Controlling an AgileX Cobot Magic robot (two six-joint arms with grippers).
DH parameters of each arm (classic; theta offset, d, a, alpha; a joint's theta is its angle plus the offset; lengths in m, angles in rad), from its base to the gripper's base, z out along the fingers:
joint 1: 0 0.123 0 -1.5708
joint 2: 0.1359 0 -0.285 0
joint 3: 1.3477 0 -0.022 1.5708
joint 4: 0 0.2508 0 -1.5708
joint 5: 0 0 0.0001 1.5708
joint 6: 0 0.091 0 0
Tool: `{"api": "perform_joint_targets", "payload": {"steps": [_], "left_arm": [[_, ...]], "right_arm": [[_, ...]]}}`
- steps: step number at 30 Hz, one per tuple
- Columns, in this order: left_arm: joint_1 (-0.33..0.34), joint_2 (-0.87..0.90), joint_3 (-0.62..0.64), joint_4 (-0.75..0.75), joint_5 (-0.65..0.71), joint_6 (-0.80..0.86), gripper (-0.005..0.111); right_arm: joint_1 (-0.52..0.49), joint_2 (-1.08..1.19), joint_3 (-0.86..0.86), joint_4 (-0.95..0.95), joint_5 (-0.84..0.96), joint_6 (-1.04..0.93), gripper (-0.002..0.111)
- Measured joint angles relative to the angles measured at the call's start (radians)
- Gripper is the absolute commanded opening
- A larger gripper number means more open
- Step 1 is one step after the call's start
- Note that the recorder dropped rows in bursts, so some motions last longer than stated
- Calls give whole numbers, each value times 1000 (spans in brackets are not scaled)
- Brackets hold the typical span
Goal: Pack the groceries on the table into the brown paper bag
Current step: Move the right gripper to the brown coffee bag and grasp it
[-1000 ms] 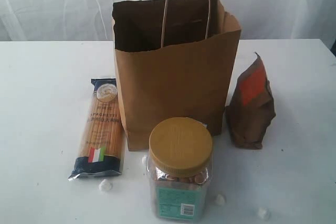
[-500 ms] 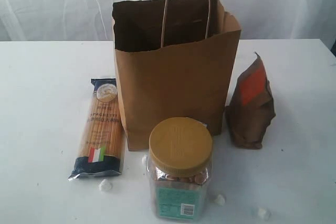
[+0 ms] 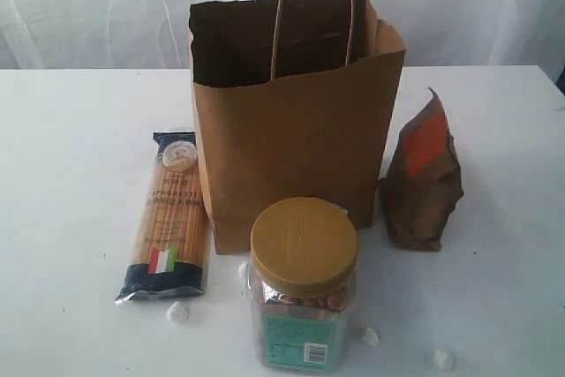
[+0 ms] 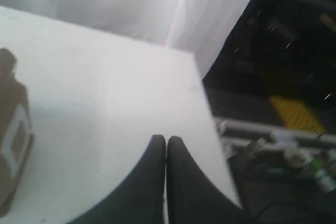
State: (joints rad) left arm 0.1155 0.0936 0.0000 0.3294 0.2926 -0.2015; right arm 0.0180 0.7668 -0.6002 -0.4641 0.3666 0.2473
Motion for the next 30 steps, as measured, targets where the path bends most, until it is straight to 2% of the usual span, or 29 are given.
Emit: {"api": "perform_joint_targets", "payload": {"steps": [6,12,15,20,22,24,30], "left_arm": [[0,0,0,0,0,2,0],[0,0,0,0,0,2,0],[0,0,0,0,-2,2,0],[0,0,0,0,-2,2,0],[0,0,0,0,-2,2,0],[0,0,0,0,-2,2,0],[0,0,0,0,-2,2,0]], "right_arm": [[31,277,-28,212,226,-51,0],[108,400,-120,389,254,-216,3],[152,406,-136,500,262,-346,17],[207,412,-136,571,275,-448,62],[214,412,-136,579,267,-452,74],[215,412,-136,588,242,-445,79],[215,434,-136,707,65,-408,77]]}}
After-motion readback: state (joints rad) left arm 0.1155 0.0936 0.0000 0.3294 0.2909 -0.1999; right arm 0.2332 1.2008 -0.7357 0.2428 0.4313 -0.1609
